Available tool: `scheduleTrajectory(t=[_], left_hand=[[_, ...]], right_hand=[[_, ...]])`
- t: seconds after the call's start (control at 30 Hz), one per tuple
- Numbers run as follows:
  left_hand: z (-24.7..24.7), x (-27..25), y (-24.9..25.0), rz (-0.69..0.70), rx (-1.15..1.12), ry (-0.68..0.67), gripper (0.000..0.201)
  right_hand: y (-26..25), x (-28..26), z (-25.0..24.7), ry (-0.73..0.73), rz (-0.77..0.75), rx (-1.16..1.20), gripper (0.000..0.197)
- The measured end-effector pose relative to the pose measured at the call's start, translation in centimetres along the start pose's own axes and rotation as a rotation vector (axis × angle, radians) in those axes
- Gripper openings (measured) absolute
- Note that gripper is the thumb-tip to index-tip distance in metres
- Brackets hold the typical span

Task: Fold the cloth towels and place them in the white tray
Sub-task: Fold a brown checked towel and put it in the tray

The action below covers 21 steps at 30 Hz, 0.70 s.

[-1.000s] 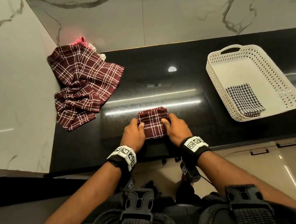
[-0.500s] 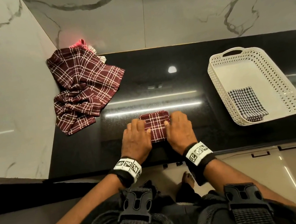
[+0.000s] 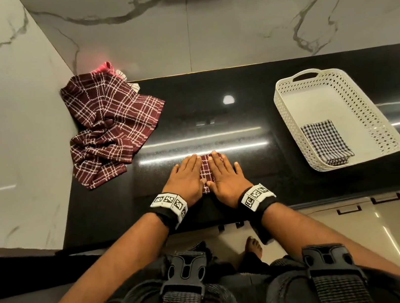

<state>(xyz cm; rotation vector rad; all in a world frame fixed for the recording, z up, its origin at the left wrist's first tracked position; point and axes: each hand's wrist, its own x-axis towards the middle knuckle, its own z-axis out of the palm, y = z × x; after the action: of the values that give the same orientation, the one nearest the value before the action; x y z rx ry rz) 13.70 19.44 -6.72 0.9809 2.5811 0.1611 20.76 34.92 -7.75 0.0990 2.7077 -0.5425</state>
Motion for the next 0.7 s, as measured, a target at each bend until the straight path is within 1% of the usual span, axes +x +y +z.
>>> scheduleTrajectory(t=[0.03, 0.07, 0.1, 0.13, 0.17, 0.2, 0.23, 0.27, 0.37, 0.4, 0.47, 0.53, 0.6, 0.67, 0.7], left_hand=[[-0.4, 0.5, -0.3, -0.010, -0.050, 0.012, 0.068], [-0.9, 0.9, -0.6, -0.023, -0.097, 0.031, 0.067], [-1.4, 1.3, -0.9, -0.041, -0.133, 0.048, 0.067], [-1.8, 1.6, -1.2, -0.063, -0.159, 0.046, 0.069], [-2.2, 1.9, -1.3, -0.085, -0.177, 0.028, 0.071], [-2.5, 2.1, -1.4, -0.107, -0.198, -0.002, 0.075], [-2.8, 2.3, -1.4, -0.134, -0.222, -0.039, 0.078], [-3.0, 2.3, -1.2, -0.161, -0.240, -0.075, 0.080], [-3.4, 2.5, -0.7, -0.230, -0.250, -0.133, 0.079], [-3.6, 2.5, -0.5, -0.254, -0.246, -0.149, 0.076], [-3.9, 2.6, -0.1, -0.275, -0.235, -0.203, 0.062], [-4.2, 2.8, -0.2, -0.246, -0.316, -0.253, 0.053], [-4.7, 2.9, 0.4, -0.173, -0.479, -0.267, 0.051], [-5.9, 3.0, 1.8, -0.064, -0.602, -0.238, 0.051], [-6.6, 3.1, 2.8, -0.018, -0.669, -0.227, 0.052]], right_hand=[[-0.1, -0.3, 0.0, 0.055, 0.022, 0.073, 0.079], [-0.1, -0.6, 0.1, 0.143, 0.056, 0.141, 0.082], [-0.1, -1.0, 0.2, 0.230, 0.093, 0.182, 0.081], [0.0, -1.4, 0.3, 0.292, 0.125, 0.190, 0.072], [0.1, -1.7, 0.4, 0.320, 0.149, 0.191, 0.059], [0.3, -1.9, 0.4, 0.313, 0.175, 0.210, 0.045], [0.3, -2.1, 0.3, 0.287, 0.197, 0.250, 0.036], [0.4, -2.2, 0.3, 0.253, 0.213, 0.289, 0.031], [0.7, -2.7, 0.1, 0.224, 0.209, 0.306, 0.030], [0.9, -2.8, 0.0, 0.224, 0.207, 0.302, 0.031], [1.3, -3.1, -0.1, 0.213, 0.208, 0.303, 0.031], [1.7, -3.5, -0.2, 0.196, 0.197, 0.316, 0.030], [2.3, -4.3, -0.7, 0.187, 0.174, 0.363, 0.032], [3.4, -5.3, -1.7, 0.218, 0.178, 0.494, 0.034], [4.2, -5.9, -2.4, 0.238, 0.187, 0.608, 0.035]])
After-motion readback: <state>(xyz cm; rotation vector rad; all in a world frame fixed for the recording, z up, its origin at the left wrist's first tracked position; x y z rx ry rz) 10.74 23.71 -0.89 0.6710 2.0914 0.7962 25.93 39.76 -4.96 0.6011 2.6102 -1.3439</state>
